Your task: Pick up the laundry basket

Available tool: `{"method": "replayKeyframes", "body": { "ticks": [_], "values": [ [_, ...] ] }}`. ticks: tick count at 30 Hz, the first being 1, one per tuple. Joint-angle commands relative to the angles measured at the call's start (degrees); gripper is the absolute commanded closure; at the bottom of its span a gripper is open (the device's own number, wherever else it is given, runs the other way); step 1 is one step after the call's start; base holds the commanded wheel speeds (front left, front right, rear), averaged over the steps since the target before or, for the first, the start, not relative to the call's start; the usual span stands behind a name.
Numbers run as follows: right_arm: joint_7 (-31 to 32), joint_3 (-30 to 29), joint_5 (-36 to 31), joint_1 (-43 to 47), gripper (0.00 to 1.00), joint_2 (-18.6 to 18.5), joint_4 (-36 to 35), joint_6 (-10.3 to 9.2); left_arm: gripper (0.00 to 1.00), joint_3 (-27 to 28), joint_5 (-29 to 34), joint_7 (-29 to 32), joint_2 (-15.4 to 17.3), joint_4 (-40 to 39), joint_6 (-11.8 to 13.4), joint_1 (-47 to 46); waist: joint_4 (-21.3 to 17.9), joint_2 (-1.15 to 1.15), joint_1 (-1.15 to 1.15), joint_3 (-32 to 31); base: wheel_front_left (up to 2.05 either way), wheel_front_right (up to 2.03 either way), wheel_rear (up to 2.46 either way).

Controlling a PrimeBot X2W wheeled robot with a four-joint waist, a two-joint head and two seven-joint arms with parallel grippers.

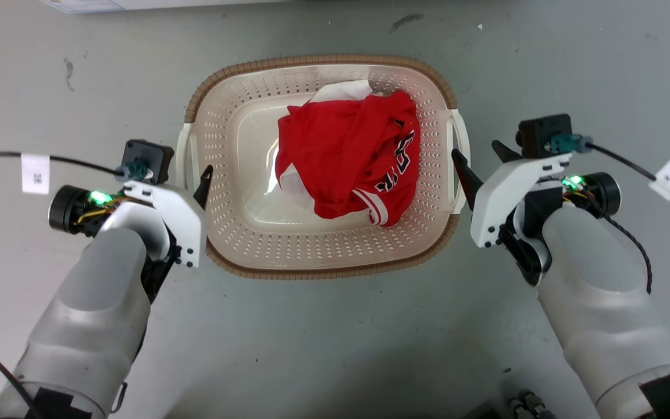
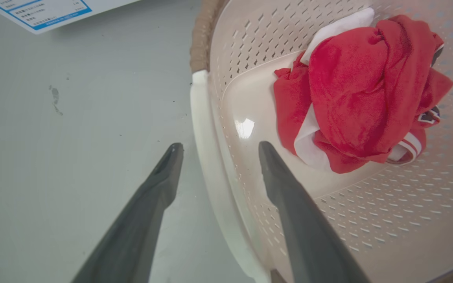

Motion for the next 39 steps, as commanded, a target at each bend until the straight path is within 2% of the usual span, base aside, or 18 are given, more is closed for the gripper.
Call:
{"method": "replayKeyframes", "body": {
  "ticks": [1,16,23,36,37,38,39],
  "values": [
    [1.11,0.92,1.01,-2.1,0.0,0.01,1.31,-0.02,0.0,-1.82,-1.68,1.23,0.68,0.34,-0.06,-1.72,0.28,0.0,-0.01,0.73,0.0,0.0,0.0],
    [12.53,8.97,6.16,-11.2,0.0,0.01,9.27,-0.02,0.0,-15.7,-13.84,10.89,5.51,-0.23,-0.05,-8.76,0.71,0.0,-0.01,4.79,0.0,0.0,0.0],
    [13.71,10.64,7.93,-13.12,0.0,0.01,11.14,-0.02,0.0,-20.36,-17.65,12.5,6.68,-0.52,0.01,-11.35,0.98,0.0,-0.01,6.26,0.0,0.0,0.0],
    [12.54,12.88,10.16,-14.25,0.0,0.01,13.19,-0.02,0.0,-26.03,-22.33,11.27,6.93,0.9,0.0,-13.33,1.46,0.0,-0.01,7.11,0.0,0.0,0.0],
    [12.62,13.1,10.31,-14.33,0.59,0.01,13.31,-0.02,0.14,-26.5,-22.82,11.38,6.77,0.82,0.0,-13.26,1.52,0.0,-0.01,7.13,0.0,0.0,0.0],
    [12.57,13.34,10.38,-14.43,0.87,0.01,13.41,-0.02,1.0,-26.94,-23.34,11.41,6.71,0.65,0.0,-13.25,1.58,0.0,-0.01,7.16,0.0,0.0,0.0],
    [12.42,13.51,10.56,-14.49,1.0,0.01,13.51,-0.02,1.0,-27.43,-23.75,11.29,6.72,0.47,0.0,-13.32,1.64,0.0,-0.01,7.18,0.0,0.0,0.0]
  ]
}}
